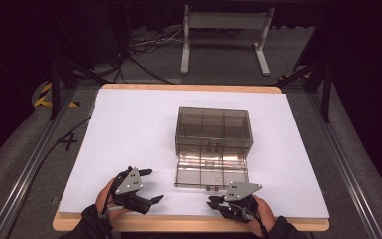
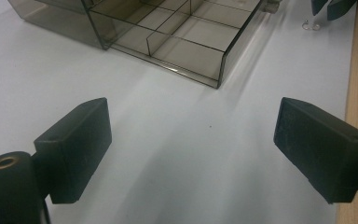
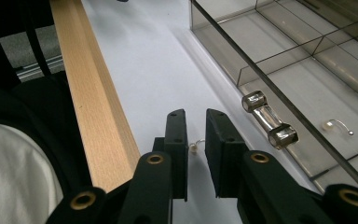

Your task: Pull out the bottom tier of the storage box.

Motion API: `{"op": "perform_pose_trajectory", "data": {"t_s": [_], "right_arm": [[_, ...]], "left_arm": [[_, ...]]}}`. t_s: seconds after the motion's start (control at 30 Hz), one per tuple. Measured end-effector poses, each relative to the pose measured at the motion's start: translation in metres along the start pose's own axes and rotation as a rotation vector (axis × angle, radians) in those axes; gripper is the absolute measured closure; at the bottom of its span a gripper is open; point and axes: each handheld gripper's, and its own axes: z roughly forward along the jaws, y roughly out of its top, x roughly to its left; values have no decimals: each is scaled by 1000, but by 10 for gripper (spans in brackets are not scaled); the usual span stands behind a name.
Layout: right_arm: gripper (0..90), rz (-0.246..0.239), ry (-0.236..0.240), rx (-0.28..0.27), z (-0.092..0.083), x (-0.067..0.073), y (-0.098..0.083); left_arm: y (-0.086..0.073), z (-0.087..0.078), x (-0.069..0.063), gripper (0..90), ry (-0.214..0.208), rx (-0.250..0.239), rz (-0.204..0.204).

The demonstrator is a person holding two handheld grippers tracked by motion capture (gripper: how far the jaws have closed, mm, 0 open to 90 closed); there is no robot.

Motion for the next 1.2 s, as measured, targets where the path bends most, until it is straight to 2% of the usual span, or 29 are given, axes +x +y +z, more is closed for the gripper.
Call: {"op": "perform_pose_trajectory", "data": {"t_s": [0.2,0.37,0.4,0.6,0.87,1.0,1.2], "right_arm": [[791,-11,-9,27,10,1,-1],[843,3,-17,27,10,0,-1],[851,-6,-23,31,10,1,0],[854,-13,-15,40,8,1,0],[854,-16,-1,4,3,1,3],[854,-6,4,-22,-2,-1,6],[854,-12,1,-26,-4,-1,8]], "left_arm": [[0,0,0,116,-6,1,-3],[0,0,0,116,-6,3,1],[0,0,0,116,-7,3,0],[0,0,0,116,-7,2,1],[0,0,0,116,-3,0,5],[0,1,0,117,-14,1,-3],[0,0,1,117,-21,4,-4]]}}
